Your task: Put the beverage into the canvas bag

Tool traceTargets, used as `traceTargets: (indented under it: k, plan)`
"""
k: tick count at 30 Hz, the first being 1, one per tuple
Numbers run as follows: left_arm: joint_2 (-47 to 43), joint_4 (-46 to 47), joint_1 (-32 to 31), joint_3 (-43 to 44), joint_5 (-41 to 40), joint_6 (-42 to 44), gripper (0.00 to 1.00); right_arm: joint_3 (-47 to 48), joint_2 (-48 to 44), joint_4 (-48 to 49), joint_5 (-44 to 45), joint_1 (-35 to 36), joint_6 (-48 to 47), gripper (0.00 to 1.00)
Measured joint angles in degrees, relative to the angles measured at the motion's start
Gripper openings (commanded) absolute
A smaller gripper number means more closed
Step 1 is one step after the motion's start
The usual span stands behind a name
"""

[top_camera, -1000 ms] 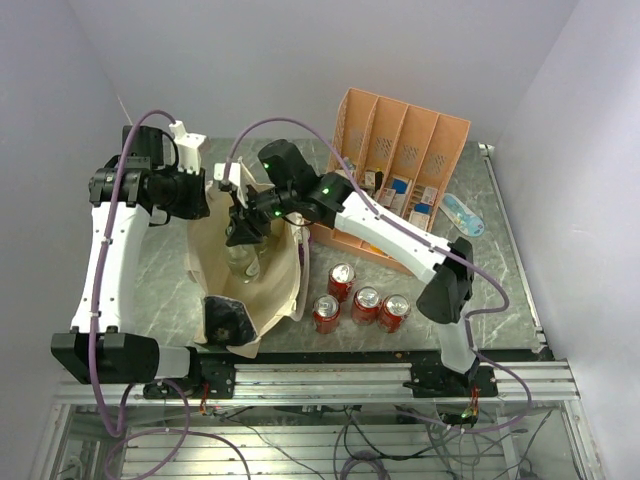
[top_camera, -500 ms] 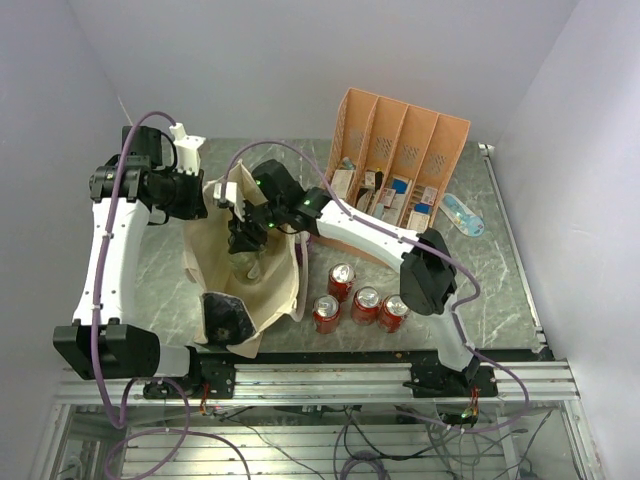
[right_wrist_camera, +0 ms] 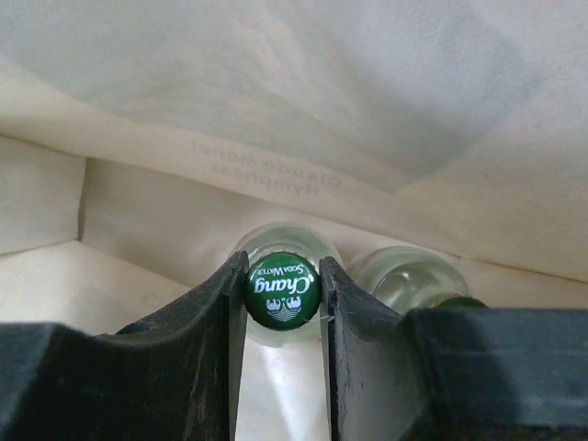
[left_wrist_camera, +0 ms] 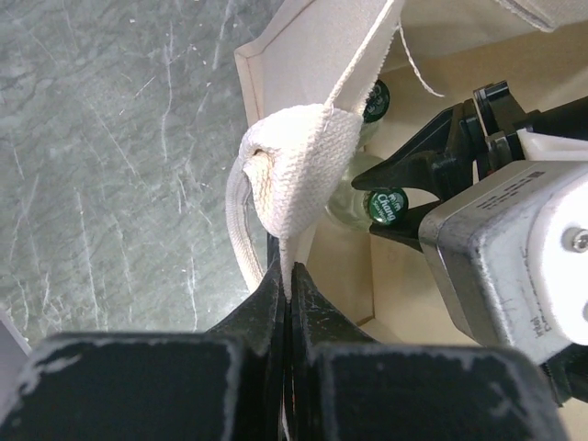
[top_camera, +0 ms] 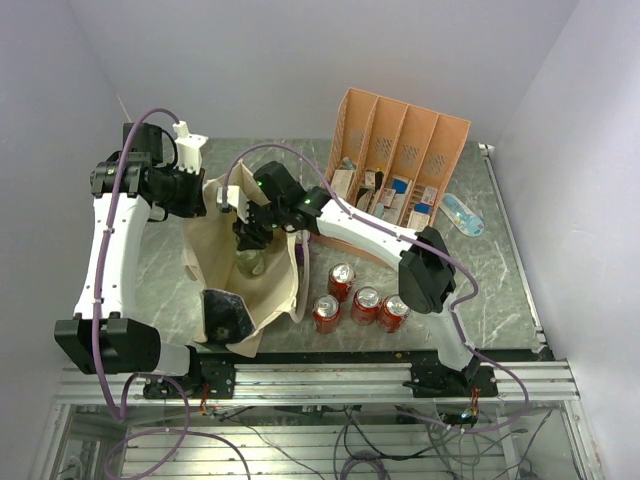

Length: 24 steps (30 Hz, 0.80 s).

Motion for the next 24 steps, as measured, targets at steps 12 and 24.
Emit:
traceTargets:
  k: [12, 24]
  plan:
    - [0.04, -0.02, 0.00, 0.31, -1.44, 2.21, 0.07, 1.77, -0.39, -6.75, 3.76, 0.13, -3.26, 0.00]
    - [0.37, -0.02, 0.00, 0.85, -0.39, 5.01, 0.07, 6.40, -0.35, -16.52, 11.80, -0.22, -1.18, 0.00]
